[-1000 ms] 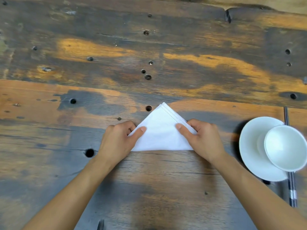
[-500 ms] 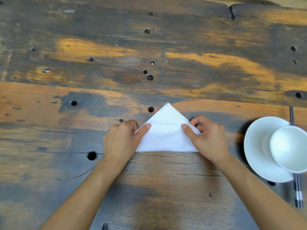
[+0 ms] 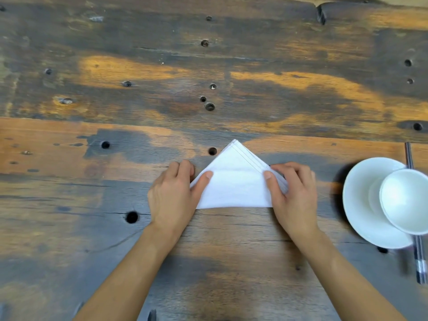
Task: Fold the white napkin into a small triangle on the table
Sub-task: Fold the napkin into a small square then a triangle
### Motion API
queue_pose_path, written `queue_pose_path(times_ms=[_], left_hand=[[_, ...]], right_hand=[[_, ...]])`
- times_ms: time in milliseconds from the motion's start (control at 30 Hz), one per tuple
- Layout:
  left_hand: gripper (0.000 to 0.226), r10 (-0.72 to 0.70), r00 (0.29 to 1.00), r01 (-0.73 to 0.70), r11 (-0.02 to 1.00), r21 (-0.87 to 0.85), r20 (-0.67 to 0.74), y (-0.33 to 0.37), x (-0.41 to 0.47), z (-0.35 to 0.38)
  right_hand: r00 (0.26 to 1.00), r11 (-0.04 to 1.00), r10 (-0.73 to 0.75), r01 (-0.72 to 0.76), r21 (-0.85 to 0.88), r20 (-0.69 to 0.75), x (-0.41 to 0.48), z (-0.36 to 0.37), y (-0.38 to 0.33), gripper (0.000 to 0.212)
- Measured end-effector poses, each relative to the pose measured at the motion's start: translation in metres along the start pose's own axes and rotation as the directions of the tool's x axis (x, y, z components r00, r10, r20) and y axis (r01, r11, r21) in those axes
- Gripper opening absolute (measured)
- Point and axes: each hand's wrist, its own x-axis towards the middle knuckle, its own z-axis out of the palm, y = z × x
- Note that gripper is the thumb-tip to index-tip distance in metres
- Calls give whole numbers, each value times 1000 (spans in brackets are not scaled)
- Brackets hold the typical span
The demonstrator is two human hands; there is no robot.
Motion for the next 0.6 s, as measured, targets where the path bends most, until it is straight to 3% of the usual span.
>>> queue_pose_path(times_ms=[133, 267, 400, 467, 533, 600], left_hand=[[32, 237, 971, -236, 971, 36, -37, 5, 0, 0], [41, 550, 830, -552, 834, -8, 91, 15, -4, 7], [57, 479, 819, -510, 860, 19, 315, 14, -1, 13], [59, 466, 813, -507, 862, 28, 349, 15, -1, 15], [61, 471, 801, -515, 857, 23, 370, 15, -2, 16], [63, 475, 783, -532, 846, 37, 401, 14, -2, 18]], right_hand=[[1000, 1000, 2, -2, 0, 24, 3, -1, -1, 20], [998, 1000, 11, -10, -28, 64, 11, -5, -2, 18], [997, 978, -41, 53, -202, 60, 19, -11, -12, 27], [982, 975, -164, 176, -133, 98, 14, -7, -31, 38], [912, 958, -273, 287, 2, 306, 1, 4, -55, 58], [820, 934, -287, 354, -44, 496, -15, 16, -69, 77]])
